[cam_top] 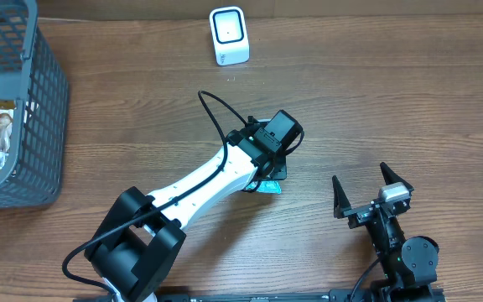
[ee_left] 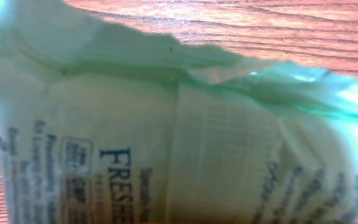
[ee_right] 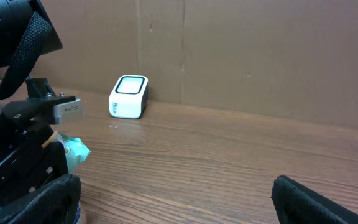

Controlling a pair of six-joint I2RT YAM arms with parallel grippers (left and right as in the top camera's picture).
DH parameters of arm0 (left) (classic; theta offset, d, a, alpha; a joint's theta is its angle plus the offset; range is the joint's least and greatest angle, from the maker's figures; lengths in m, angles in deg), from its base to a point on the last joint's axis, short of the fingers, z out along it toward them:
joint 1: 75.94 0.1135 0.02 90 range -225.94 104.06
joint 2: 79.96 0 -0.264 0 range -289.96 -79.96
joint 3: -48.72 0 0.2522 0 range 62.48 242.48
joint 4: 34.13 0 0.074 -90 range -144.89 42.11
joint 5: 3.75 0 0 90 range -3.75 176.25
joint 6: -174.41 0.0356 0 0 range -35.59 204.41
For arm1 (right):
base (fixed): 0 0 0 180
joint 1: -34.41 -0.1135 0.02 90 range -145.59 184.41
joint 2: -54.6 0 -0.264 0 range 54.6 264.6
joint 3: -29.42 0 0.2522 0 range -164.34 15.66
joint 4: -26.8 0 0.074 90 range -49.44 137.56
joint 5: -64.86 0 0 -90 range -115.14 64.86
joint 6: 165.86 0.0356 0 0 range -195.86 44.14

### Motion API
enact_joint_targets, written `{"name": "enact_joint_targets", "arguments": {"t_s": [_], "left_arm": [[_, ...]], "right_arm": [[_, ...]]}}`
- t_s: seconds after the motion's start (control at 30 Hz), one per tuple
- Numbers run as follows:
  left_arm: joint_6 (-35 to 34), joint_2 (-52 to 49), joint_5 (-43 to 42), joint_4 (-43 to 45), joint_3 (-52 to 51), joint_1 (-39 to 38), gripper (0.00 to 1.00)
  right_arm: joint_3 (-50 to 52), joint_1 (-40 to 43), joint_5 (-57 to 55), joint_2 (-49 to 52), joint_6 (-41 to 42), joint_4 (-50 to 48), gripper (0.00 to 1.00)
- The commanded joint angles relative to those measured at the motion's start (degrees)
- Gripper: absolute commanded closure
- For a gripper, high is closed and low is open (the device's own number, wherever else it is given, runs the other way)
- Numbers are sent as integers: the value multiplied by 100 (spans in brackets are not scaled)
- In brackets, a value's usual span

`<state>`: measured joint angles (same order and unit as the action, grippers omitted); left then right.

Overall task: Scan the item barcode
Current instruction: 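Carry the held packages with the left gripper to the table center, then lower the packages onto the table and open the left gripper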

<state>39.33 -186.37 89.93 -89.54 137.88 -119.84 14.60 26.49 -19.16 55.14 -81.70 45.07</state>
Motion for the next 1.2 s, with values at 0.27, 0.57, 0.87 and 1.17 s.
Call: {"name": "enact_joint_targets", "arguments": {"t_s": [0.27,0.57,0.87,1.17], "left_arm": [[-13,-184,31,-11,17,-55,54],[96,-184,-35,-4,22,-46,14],[463,-177,-9,-809,1056,52,0],[1060,-177,103,-2562,2767,310,0]], "right_arm": [[61,7,-9,-37,-2,-28,0],[61,7,-9,-37,-2,-28,0],[61,7,-9,-37,-2,-28,0],[61,7,-9,-37,-2,-28,0]]}}
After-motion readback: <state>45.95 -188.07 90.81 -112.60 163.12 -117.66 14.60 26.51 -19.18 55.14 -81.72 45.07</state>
